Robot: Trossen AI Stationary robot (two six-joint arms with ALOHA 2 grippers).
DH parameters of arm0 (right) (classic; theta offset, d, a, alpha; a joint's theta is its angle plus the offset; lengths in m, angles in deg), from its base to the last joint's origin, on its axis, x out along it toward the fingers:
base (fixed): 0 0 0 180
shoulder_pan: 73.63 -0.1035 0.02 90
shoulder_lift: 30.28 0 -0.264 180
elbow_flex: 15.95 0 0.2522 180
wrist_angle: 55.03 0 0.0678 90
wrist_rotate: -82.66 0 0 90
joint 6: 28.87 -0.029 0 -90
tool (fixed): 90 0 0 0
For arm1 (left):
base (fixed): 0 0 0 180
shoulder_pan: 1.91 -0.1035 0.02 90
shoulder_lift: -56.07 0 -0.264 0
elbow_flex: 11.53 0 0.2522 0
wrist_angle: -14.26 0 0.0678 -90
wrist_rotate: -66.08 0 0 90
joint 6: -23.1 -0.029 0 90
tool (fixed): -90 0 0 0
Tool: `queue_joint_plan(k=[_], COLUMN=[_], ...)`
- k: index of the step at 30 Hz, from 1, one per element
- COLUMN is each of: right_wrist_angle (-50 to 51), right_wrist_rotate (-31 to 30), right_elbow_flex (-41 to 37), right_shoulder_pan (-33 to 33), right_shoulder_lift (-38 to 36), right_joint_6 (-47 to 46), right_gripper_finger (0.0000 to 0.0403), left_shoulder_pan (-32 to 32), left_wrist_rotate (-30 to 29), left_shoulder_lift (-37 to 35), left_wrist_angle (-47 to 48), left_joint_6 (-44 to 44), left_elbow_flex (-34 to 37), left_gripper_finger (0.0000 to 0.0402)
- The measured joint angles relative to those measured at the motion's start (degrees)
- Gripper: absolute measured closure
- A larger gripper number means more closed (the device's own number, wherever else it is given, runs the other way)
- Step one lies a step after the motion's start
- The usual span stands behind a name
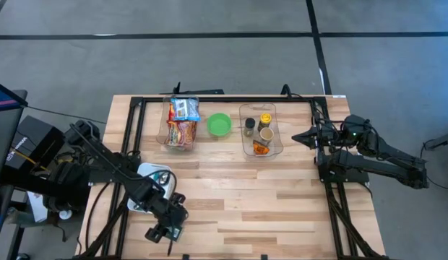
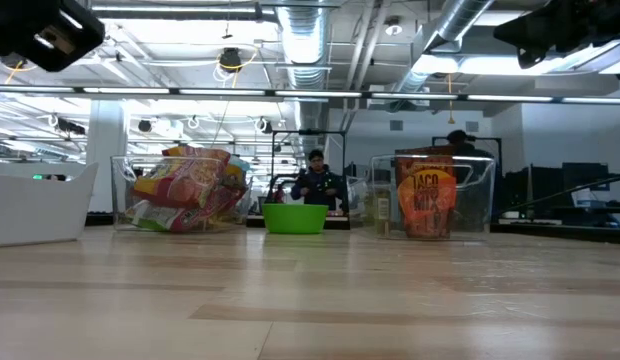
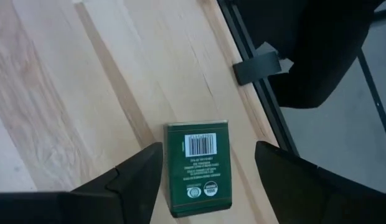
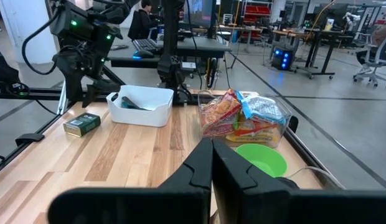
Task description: Pick & Place Food Item
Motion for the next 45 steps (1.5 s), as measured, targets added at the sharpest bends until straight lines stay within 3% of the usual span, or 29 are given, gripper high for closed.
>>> queue_joint_plan(k=[14, 33, 45], right_wrist_angle=[0.2, 0.2, 0.2], right_wrist_rotate=[0.0, 0.0, 0.0], right_elbow_flex=[0.0, 0.0, 0.0], right_shoulder_pan=[0.0, 0.0, 0.0], right_shoulder_lift=[0.0, 0.0, 0.0], right_joint_6=[0.0, 0.0, 0.0], right_gripper_finger=[0.0403, 0.0403, 0.0403], left_shoulder_pan=[1.1, 6.6, 6.6], left_wrist_rotate=[1.1, -4.1, -4.8], left_shoulder_lift=[10.3, 18.2, 18.1], left_wrist_angle=[17.5, 17.8, 17.6], left_joint_6=[-1.7, -1.3, 0.3], left_elbow_flex=[-14.5, -14.7, -14.7], left_gripper_finger=[0.0151, 0.0151, 0.0151])
